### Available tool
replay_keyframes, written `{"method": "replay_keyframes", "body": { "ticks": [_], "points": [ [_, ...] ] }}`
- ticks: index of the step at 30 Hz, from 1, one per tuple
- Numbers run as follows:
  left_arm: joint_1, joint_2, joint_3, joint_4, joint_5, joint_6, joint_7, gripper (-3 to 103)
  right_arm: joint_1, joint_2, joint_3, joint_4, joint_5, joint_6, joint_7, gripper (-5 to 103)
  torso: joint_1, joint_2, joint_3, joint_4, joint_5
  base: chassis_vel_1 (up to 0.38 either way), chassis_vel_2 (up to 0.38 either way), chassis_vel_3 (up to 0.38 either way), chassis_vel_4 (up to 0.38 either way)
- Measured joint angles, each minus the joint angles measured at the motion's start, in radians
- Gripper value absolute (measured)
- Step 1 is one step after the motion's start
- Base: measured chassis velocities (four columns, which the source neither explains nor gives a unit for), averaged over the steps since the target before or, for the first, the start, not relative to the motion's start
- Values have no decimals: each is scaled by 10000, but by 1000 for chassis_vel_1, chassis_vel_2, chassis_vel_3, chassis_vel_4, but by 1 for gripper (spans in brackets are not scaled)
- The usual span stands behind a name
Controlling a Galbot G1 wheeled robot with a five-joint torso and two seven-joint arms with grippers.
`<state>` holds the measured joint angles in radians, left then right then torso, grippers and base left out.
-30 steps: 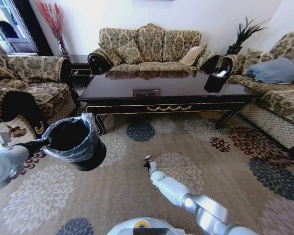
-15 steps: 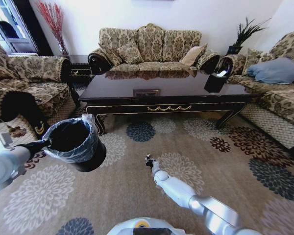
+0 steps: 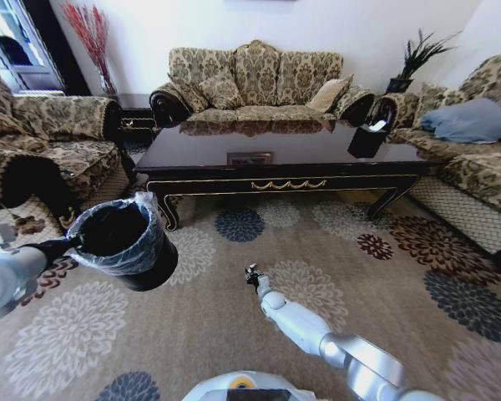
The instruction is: Move to the front of the table and pick up the trash from the floor, then place it into the trash bin.
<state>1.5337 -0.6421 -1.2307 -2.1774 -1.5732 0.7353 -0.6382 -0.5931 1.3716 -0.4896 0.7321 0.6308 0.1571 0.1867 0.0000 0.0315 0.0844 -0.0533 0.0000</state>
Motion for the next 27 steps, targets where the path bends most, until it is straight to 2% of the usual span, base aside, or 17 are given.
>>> {"method": "replay_keyframes", "body": {
  "ticks": [1, 5, 6, 7, 10, 14, 17, 19, 20, 23, 25, 27],
  "points": [
    [0, 0, 0, 0, 0, 0, 0, 4, 0, 0, 0, 0, 0, 0, 0, 37, 0, 0, 0, 0, 0, 0, 0, 0, 0],
    [-46, -36, 80, 30, 13, 0, 7, 4, 53, 35, -7, -231, 2, -91, 25, 59, 0, 0, 0, 0, 0, 0, 0, 0, 0],
    [-46, -36, 80, 30, 13, 0, 7, 4, 53, 35, -7, -231, 2, -91, 25, 59, 0, 0, 0, 0, 0, 0, 0, 0, 0],
    [-77, -38, 131, 46, 26, 0, 8, 4, 68, 43, 5, -289, 2, -99, 21, 65, 0, 0, 0, -1, -1, 0, 0, 0, 0],
    [-115, -38, 199, 68, 46, 0, 8, 4, 87, 72, 35, -387, 2, -103, -16, 70, 0, 0, 0, -2, -1, 0, 0, 0, 0],
    [-147, -35, 290, 83, 77, 0, 8, 4, 101, 212, 153, -623, -33, -114, -123, 93, 0, 1, 0, -1, -2, 0, 0, 0, 0],
    [-147, -32, 292, 84, 82, 0, 8, 4, 107, 283, 184, -710, -47, -114, -160, 89, 0, 0, 0, -1, -1, 0, 0, 0, 0],
    [-134, -31, 287, 84, 84, 0, 8, 4, 115, 341, 193, -751, -52, -114, -200, 78, 0, 0, 0, 0, -1, 0, 0, 0, 0],
    [-134, -31, 287, 84, 84, 0, 8, 4, 115, 341, 193, -751, -52, -114, -200, 78, 0, 0, 0, 0, -1, 0, 0, 0, 0],
    [-117, -42, 274, 81, 90, 0, 8, 4, 128, 381, 194, -763, -52, -96, -233, 61, 0, 0, 0, 0, -1, 0, 0, 0, 0],
    [-116, -46, 274, 80, 91, 0, 8, 4, 130, 384, 194, -763, -52, -94, -234, 61, 0, 0, 0, 0, -1, 0, 0, 0, 0],
    [-113, -75, 274, 63, 105, 0, 8, 4, 145, 404, 192, -776, -52, -77, -236, 51, 0, 0, 0, 0, -1, 0, 0, 0, 0]
  ]
}}
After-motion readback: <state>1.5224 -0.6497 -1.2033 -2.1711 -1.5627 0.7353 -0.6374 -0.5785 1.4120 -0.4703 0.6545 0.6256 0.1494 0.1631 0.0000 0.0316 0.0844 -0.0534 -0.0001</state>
